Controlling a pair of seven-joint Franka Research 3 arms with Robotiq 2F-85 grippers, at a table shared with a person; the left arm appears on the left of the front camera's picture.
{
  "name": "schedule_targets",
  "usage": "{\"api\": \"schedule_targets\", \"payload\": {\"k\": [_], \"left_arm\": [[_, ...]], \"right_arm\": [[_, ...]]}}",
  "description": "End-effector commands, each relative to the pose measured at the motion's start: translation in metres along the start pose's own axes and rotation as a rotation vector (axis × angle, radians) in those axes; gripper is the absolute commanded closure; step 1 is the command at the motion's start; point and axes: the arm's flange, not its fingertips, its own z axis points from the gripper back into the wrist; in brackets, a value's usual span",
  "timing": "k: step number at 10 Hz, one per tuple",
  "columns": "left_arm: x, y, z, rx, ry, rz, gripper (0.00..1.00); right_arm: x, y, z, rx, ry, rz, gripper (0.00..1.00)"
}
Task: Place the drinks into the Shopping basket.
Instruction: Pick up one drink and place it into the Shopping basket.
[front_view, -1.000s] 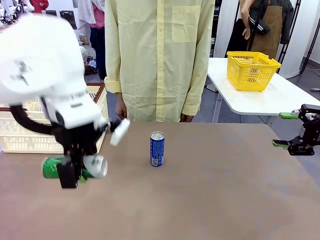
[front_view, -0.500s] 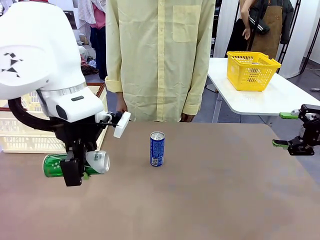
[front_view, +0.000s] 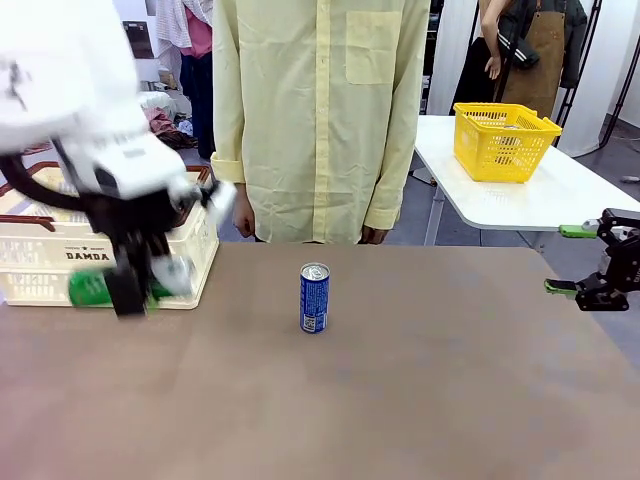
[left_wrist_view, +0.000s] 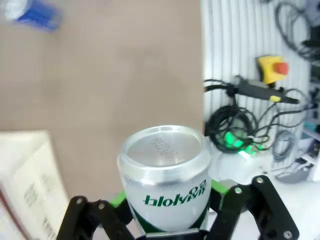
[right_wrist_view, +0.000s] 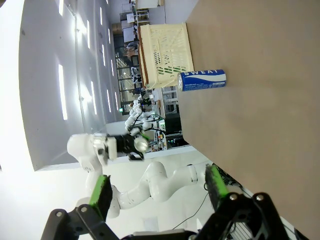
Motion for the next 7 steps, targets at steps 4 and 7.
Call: {"api": "schedule_targets", "payload": {"k": [4, 7], "left_arm": [[-0.073, 0.205, 0.080, 0.251, 0.056, 0.190, 1.00], [-0.094, 0.271, 0.065, 0.188, 0.037, 0.290, 1.00]], "right_arm": [[0.001, 0.004, -0.001, 0.008, -0.013, -0.007, 0.00], [0.001, 0.004, -0.001, 0.008, -0.013, -0.007, 0.00]]}}
